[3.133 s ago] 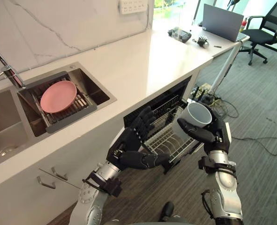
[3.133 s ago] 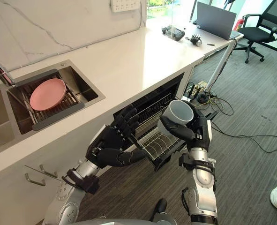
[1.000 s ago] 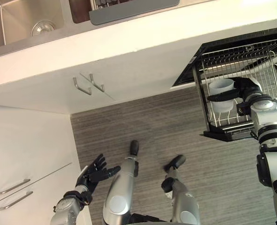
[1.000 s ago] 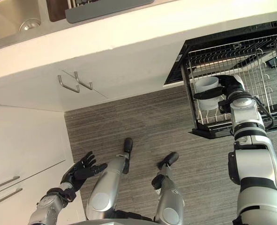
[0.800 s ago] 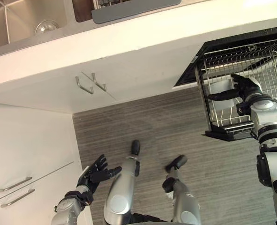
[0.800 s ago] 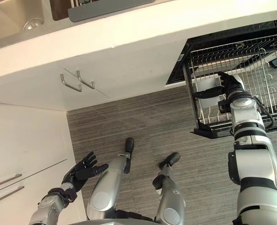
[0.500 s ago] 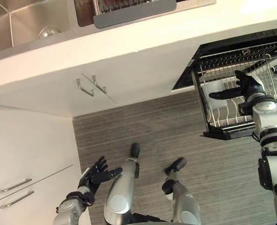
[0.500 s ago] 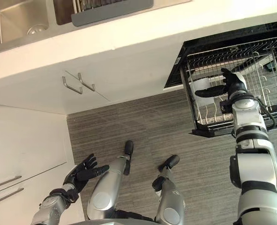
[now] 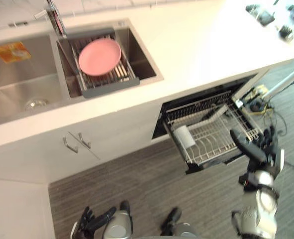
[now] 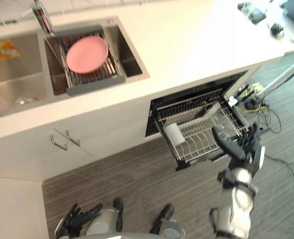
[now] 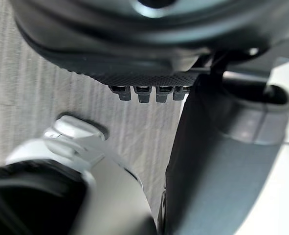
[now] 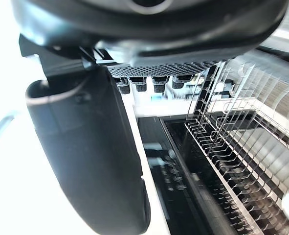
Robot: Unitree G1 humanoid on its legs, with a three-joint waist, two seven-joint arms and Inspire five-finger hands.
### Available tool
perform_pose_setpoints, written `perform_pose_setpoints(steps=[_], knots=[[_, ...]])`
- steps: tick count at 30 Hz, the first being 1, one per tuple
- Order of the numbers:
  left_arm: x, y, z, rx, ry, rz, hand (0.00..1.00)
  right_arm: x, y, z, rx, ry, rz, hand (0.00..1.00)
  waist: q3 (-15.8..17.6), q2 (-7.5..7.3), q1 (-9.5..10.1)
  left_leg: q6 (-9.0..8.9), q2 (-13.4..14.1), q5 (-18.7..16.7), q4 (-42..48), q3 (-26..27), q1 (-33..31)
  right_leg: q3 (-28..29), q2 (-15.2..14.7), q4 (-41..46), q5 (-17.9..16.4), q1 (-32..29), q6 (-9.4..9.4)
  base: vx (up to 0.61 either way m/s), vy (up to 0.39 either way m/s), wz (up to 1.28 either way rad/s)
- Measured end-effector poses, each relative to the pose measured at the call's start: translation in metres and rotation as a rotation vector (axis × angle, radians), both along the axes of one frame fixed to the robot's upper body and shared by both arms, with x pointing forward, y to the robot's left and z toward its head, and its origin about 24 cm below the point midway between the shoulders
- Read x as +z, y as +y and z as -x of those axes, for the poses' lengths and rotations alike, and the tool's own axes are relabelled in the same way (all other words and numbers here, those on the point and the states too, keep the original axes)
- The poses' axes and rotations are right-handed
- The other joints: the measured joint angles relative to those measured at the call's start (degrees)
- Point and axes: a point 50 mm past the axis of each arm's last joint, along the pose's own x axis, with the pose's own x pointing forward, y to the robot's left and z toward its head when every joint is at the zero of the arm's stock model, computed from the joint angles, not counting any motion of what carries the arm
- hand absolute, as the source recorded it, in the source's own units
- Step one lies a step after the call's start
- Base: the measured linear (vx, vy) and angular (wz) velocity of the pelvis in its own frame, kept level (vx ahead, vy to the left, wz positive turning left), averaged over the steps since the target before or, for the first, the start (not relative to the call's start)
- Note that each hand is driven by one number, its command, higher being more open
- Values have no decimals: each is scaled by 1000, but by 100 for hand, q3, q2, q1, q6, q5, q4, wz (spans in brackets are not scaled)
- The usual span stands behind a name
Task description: Walk over to the sink, pick up the cup, carry it to the dishwasher, place the cup inside the dishwasher, then close the dishwasher door
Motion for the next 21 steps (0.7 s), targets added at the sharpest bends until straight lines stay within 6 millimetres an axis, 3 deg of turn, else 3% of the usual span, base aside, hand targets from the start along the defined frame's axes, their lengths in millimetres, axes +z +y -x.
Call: perform_pose_setpoints(steps=[4, 6, 7, 8, 9, 10, 11, 12, 13, 16, 18, 19, 20, 21], knots=[[-7, -16, 9, 35, 46, 29, 100, 4, 3, -1, 61, -37, 13, 100, -260, 203, 76, 8, -43, -40, 18, -159, -5, -572, -122, 23, -91, 343, 266, 96, 5, 67], [-11, -21, 15, 27, 89, 32, 100, 15, -3, -6, 58, -75, 49, 100, -337, 310, 74, 16, 46, -59, 49, 120, 19, -687, -290, 348, -186, 381, 257, 82, 113, 76], [-15, -27, 23, 20, 138, 28, 100, 26, -11, -13, 70, -108, 97, 100, -413, 471, 62, -34, 28, -13, -91, 180, 221, -682, -601, 1066, -269, 304, 179, 81, 213, 47], [-15, -27, 25, 18, 144, 24, 100, 28, -12, -14, 74, -114, 103, 100, -419, 482, 62, -21, 13, 3, -142, 182, 275, -680, -664, 1247, -285, 278, 152, 122, 321, 34], [-14, -26, 28, -3, 157, -14, 100, 36, -11, -21, 96, -149, 119, 100, -413, 469, 44, 62, -64, 59, -337, 195, 520, -615, -1015, 2064, -344, 82, -60, 114, 260, 1], [-13, -22, 28, -33, 166, -55, 100, 42, -7, -26, 115, -189, 130, 100, -426, 463, 40, 157, -116, 91, -472, 178, 664, -191, -1282, 2894, -329, -262, -598, 120, 224, 2], [-12, -21, 26, -55, 167, -72, 100, 44, -6, -27, 121, -205, 130, 100, -425, 424, 6, 210, -117, 89, -501, 147, 700, 215, -1283, 3170, -432, -475, -576, 134, 145, 24], [-10, -12, 20, -102, 163, -113, 100, 47, -2, -26, 131, -227, 127, 100, -421, 366, -112, 288, -108, 80, -526, -32, 681, 971, -1011, 3423, -738, -787, -302, 138, 52, 70], [-8, -5, 12, -135, 155, -141, 100, 49, 0, -19, 122, -238, 132, 100, -441, 275, -251, 354, -113, 95, -597, -281, 694, 1565, -594, 3399, -1066, -927, -198, 134, 7, 88], [-7, -12, -5, -176, 118, -141, 100, 60, 3, 8, 112, -268, 195, 100, -492, 205, -461, 364, -203, 141, -758, -773, 888, 2412, 122, 3026, -1533, -1121, -120, 179, -70, 97], [-4, -12, -16, -194, 89, -151, 100, 67, 7, 14, 131, -297, 219, 100, -508, 192, -533, 356, -209, 131, -781, -923, 919, 2613, 337, 2694, -1543, -1362, -134, 199, -124, 62], [-1, -13, -21, -212, 71, -158, 100, 70, 11, 14, 142, -313, 221, 100, -542, 131, -560, 203, -224, 15, -681, -855, 886, 2651, 365, 2157, -1228, -1376, -268, 171, -124, 50], [0, -13, -23, -223, 65, -166, 100, 71, 12, 14, 145, -320, 219, 100, -541, 120, -561, 122, -217, -115, -602, -741, 881, 2651, 330, 2034, -1054, -1347, -174, 143, -113, 28], [0, -14, -24, -229, 66, -169, 100, 70, 13, 14, 149, -317, 212, 100, -559, 163, -528, -3, -132, -231, -477, -665, 901, 2622, 398, 1927, -1110, -1195, -123, 187, -137, 10]])
